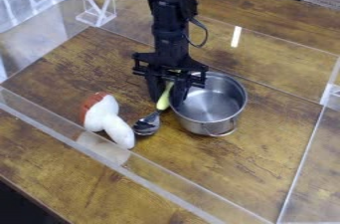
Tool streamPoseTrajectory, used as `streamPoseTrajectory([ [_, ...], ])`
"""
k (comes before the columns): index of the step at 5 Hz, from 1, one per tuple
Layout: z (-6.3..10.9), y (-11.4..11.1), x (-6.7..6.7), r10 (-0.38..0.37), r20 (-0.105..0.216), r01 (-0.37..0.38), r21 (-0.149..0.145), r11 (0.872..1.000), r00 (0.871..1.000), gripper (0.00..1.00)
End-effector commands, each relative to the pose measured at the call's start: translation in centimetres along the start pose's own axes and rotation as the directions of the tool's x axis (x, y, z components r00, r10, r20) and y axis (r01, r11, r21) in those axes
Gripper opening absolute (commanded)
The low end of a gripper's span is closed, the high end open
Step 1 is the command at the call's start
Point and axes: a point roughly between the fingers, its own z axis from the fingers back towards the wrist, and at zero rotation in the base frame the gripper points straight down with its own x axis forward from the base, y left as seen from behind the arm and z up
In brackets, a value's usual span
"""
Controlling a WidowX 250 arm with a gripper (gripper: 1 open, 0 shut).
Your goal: Move the green spoon to the left
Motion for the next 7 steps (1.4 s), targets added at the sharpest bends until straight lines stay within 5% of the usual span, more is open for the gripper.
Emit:
streamPoseTrajectory([
  [1,3.4,1.1,1.1,0.006,0.08,-0.006,-0.008,1.0,0.997,0.0],
  [4,3.7,0.6,2.5,-0.077,0.084,0.079,-0.019,0.997,0.993,0.0],
  [6,6.6,0.3,3.4,-0.032,0.088,0.035,-0.035,0.999,0.996,0.0],
  [7,6.0,-0.3,3.1,-0.019,0.091,0.023,-0.042,0.999,0.996,0.0],
])
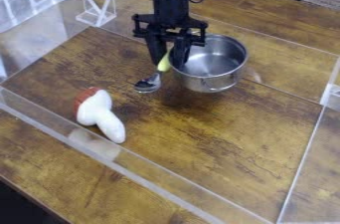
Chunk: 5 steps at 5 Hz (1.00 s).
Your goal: Move the green spoon to the left
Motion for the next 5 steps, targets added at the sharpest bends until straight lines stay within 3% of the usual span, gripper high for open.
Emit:
streamPoseTrajectory([
  [1,0.7,-1.6,0.3,-0.01,0.054,0.011,-0.006,1.0,0.998,0.0],
  [4,-0.2,-0.1,-0.7,-0.142,0.04,0.143,-0.012,0.99,0.989,0.0],
  [5,0.5,-0.4,-0.9,-0.126,0.04,0.127,-0.014,0.992,0.991,0.0],
])
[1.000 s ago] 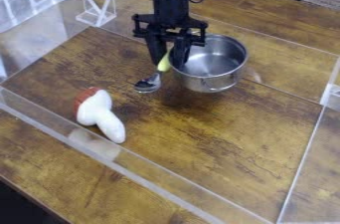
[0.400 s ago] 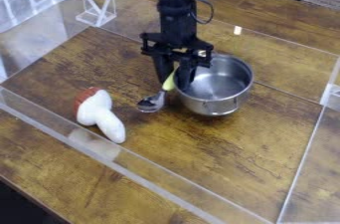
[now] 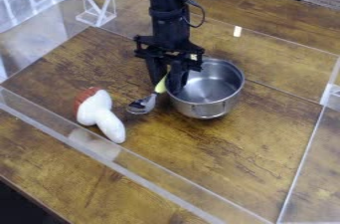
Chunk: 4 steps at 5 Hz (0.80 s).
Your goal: Move the green spoon to the left
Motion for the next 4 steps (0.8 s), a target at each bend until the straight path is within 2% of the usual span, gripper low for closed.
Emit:
streamPoseTrajectory([
  [1,3.5,-0.3,0.4,0.015,0.077,-0.015,0.0,1.0,0.997,0.0],
  [3,2.9,1.4,-0.3,0.06,0.079,-0.06,-0.006,0.998,0.995,0.0],
  [4,3.0,2.7,0.1,0.063,0.079,-0.062,-0.01,0.998,0.995,0.0],
])
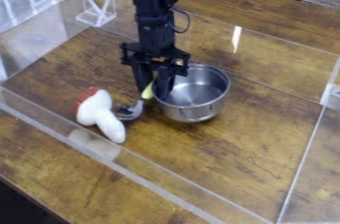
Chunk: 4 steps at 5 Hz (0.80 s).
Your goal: Move the green spoon to the left
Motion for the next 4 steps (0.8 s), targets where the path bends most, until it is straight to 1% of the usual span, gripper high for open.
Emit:
streamPoseTrajectory([
  [1,3.8,1.6,1.6,0.003,0.109,-0.003,0.0,1.0,0.994,0.0],
  [3,4.6,1.3,1.5,-0.003,0.105,0.004,-0.011,1.0,0.994,0.0],
  [4,5.8,0.8,2.1,-0.006,0.113,0.01,-0.027,1.0,0.994,0.0],
])
